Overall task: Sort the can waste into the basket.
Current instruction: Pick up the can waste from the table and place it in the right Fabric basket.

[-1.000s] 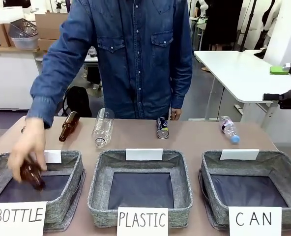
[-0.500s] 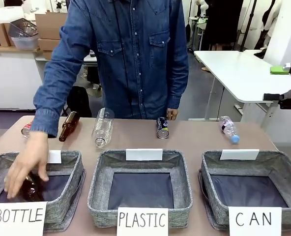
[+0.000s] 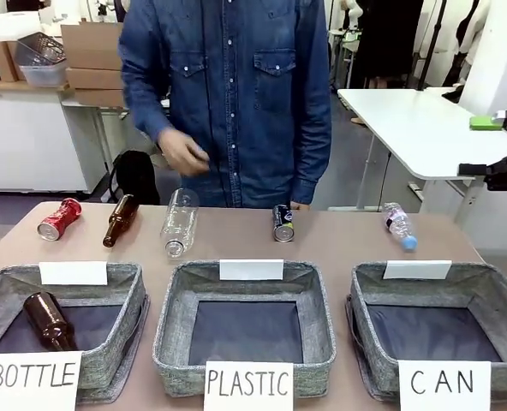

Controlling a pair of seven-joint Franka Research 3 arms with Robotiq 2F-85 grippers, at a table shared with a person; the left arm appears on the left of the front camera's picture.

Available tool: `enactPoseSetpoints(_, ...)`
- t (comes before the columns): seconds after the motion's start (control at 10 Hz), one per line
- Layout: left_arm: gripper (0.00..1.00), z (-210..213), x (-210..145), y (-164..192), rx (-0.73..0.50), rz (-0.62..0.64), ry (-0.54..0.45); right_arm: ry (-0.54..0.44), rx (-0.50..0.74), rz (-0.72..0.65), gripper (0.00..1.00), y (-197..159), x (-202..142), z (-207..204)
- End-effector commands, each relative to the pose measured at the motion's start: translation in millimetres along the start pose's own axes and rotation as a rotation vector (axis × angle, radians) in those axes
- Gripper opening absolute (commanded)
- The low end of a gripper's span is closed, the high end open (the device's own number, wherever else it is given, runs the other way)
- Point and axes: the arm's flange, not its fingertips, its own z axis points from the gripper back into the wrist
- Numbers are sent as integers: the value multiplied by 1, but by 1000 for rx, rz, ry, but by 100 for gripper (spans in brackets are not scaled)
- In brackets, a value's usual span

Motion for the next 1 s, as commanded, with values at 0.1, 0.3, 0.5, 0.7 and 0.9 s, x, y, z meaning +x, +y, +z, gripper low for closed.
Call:
enactPoseSetpoints(0.1, 100, -52, 26, -9, 141, 47, 103, -12, 22, 28, 100, 0, 3, -2)
enactPoseSetpoints(0.3, 100, -92, 47, -5, 308, 90, 88, -12, 22, 28, 100, 0, 3, -2)
enactPoseSetpoints(0.5, 100, -139, 70, 12, 458, 134, 63, -12, 22, 28, 100, 0, 3, -2)
enactPoseSetpoints(0.7, 100, -182, 95, 44, 590, 164, 70, -12, 22, 28, 100, 0, 3, -2)
enactPoseSetpoints(0.9, 100, -203, 113, 82, 686, 169, 82, -12, 22, 28, 100, 0, 3, -2)
